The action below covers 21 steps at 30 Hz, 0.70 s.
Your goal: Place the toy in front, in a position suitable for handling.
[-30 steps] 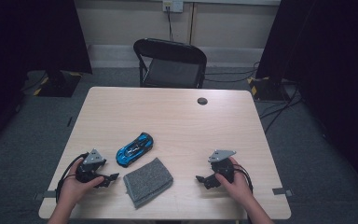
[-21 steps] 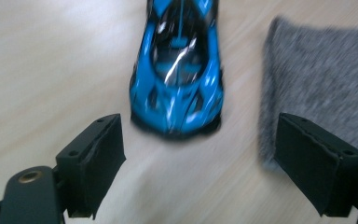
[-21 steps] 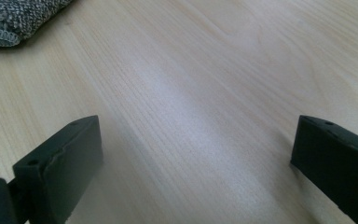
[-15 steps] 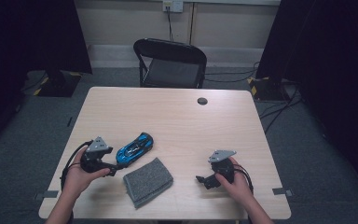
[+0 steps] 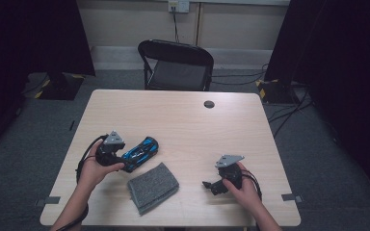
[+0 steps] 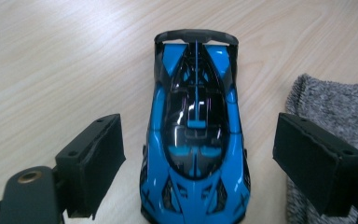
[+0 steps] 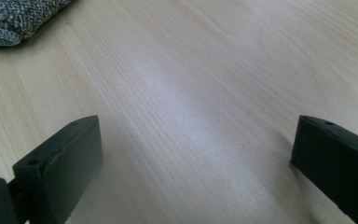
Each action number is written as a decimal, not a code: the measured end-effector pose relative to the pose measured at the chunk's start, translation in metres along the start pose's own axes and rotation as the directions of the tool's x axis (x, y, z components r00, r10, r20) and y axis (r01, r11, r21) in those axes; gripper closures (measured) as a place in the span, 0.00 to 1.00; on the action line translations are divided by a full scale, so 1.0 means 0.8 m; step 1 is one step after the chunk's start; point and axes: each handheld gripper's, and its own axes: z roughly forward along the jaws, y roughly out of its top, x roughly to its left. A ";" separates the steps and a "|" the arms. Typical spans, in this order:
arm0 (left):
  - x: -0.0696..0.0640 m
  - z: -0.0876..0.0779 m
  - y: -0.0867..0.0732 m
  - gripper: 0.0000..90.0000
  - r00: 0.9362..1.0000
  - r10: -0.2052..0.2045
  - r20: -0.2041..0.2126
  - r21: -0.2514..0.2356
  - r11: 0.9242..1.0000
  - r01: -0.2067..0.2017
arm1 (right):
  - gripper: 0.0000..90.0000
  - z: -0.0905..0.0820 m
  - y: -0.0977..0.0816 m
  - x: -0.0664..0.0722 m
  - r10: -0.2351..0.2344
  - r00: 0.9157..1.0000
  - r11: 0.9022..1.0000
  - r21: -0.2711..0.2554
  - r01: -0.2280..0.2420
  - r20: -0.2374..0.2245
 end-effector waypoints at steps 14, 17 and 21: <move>0.002 0.044 0.008 0.18 1.000 0.022 0.006 0.054 0.998 -0.023 | 0.02 0.000 0.000 0.000 0.001 1.000 1.000 0.000 -0.001 0.000; 0.002 0.052 0.006 0.18 1.000 0.017 0.022 0.054 0.998 -0.019 | 0.01 0.000 0.000 0.000 0.001 1.000 1.000 0.000 -0.001 0.001; -0.001 0.060 0.007 0.18 0.999 0.032 0.029 0.064 0.997 -0.034 | 0.01 0.001 0.001 0.000 0.000 1.000 1.000 0.004 0.000 -0.002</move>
